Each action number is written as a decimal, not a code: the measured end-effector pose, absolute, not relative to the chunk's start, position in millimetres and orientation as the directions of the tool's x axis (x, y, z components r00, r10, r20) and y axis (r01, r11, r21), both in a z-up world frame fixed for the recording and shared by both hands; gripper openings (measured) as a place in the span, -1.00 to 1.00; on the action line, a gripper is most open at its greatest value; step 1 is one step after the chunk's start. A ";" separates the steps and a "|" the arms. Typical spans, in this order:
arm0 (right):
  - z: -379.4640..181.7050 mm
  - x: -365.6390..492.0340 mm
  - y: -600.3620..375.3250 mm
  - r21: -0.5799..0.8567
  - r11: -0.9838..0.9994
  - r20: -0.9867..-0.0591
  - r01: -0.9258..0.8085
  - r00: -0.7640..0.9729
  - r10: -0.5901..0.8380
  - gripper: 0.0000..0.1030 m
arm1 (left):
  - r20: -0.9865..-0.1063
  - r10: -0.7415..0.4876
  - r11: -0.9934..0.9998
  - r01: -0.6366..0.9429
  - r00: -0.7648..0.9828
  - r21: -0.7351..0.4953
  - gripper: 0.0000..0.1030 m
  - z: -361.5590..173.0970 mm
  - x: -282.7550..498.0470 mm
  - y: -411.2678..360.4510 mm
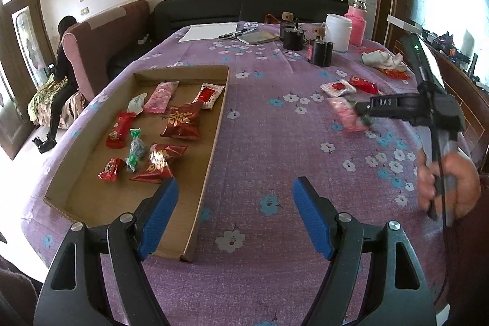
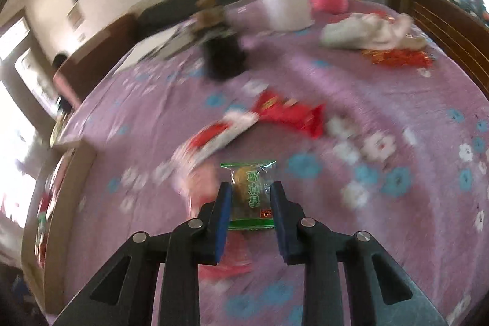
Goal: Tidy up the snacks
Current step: 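Grasp the green-wrapped cake with the right gripper while the left approaches the pink packet, then grasp the pink cartoon-printed packet with the left gripper, then carry the pink packet and green cake over the tray with both grippers, then open both grippers to drop the pink packet and green cake into the tray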
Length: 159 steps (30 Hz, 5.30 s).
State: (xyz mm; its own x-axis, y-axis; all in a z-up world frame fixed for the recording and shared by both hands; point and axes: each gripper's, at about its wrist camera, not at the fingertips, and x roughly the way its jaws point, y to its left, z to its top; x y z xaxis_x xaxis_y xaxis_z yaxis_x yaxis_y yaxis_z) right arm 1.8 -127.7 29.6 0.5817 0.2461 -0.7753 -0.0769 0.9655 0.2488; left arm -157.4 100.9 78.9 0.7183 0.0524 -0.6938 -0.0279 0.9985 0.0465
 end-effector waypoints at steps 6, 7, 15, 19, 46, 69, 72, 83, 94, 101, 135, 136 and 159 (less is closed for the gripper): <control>37.6 -11.1 -125.8 0.279 0.956 -0.751 -0.092 0.600 0.276 -0.38 | -0.688 0.029 0.999 -0.008 0.725 0.033 0.51 83.7 -157.5 97.4; 38.8 -12.2 -127.4 0.280 0.956 -0.746 -0.083 0.609 0.271 -0.25 | -0.689 0.024 1.000 -0.004 0.724 0.030 0.51 83.9 -156.5 97.1; 26.6 -7.8 -114.5 0.241 0.966 -0.765 -0.096 0.594 0.250 -0.08 | -0.730 -0.088 0.996 0.063 0.677 -0.061 0.50 85.7 -130.8 85.3; 26.4 -11.1 -108.2 0.205 0.972 -0.766 -0.118 0.598 0.235 -0.38 | -0.750 -0.130 0.991 0.089 0.649 -0.096 0.50 83.6 -106.6 72.7; 27.4 -10.7 -172.7 0.297 0.953 -0.750 0.063 0.632 0.193 -0.43 | -0.798 -0.082 0.992 0.127 0.596 -0.007 0.49 25.6 9.7 -9.1; 30.0 -16.6 -160.8 0.291 0.957 -0.732 0.020 0.649 0.208 -0.43 | -0.769 -0.168 0.984 0.147 0.617 -0.097 -0.47 54.3 -22.6 11.5; 29.9 -16.7 -158.4 0.283 0.959 -0.732 0.017 0.650 0.205 -0.43 | -0.763 -0.146 0.988 0.139 0.630 -0.075 -0.47 57.2 -28.7 12.6; 32.5 -21.1 -147.1 0.239 0.971 -0.723 -0.011 0.665 0.186 -0.43 | -0.738 -0.117 0.992 0.114 0.665 -0.054 -0.47 70.4 -55.8 34.7; 33.2 -25.6 -134.0 0.206 0.978 -0.720 -0.036 0.671 0.177 -0.43 | -0.729 -0.112 0.993 0.094 0.676 -0.065 -0.46 74.6 -70.1 51.6; 38.0 -32.0 -123.9 0.180 0.982 -0.703 -0.057 0.691 0.169 -0.43 | -0.727 -0.104 0.994 0.077 0.678 -0.071 -0.46 75.5 -79.5 61.5; 101.7 -114.4 78.0 0.197 0.856 -0.655 -0.478 0.585 0.478 -0.45 | -0.663 0.162 0.932 -0.334 0.731 -0.141 -0.45 91.6 -149.1 270.0; 100.0 -115.9 89.1 0.190 0.845 -0.659 -0.500 0.572 0.487 -0.45 | -0.668 0.164 0.930 -0.339 0.726 -0.141 -0.46 89.2 -147.5 274.2; 39.0 -118.5 171.8 0.069 0.787 -0.749 -0.613 0.489 0.446 -0.39 | -0.733 0.170 0.928 -0.357 0.659 -0.107 -0.40 49.9 -112.4 294.7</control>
State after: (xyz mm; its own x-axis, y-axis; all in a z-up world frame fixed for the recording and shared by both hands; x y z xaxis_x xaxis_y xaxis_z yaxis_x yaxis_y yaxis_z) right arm -118.5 171.8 39.0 0.4891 0.4462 -0.7495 -0.6128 0.7872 0.0688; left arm -112.4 294.7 49.9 0.6590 0.1695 -0.7328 -0.3573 0.9279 -0.1067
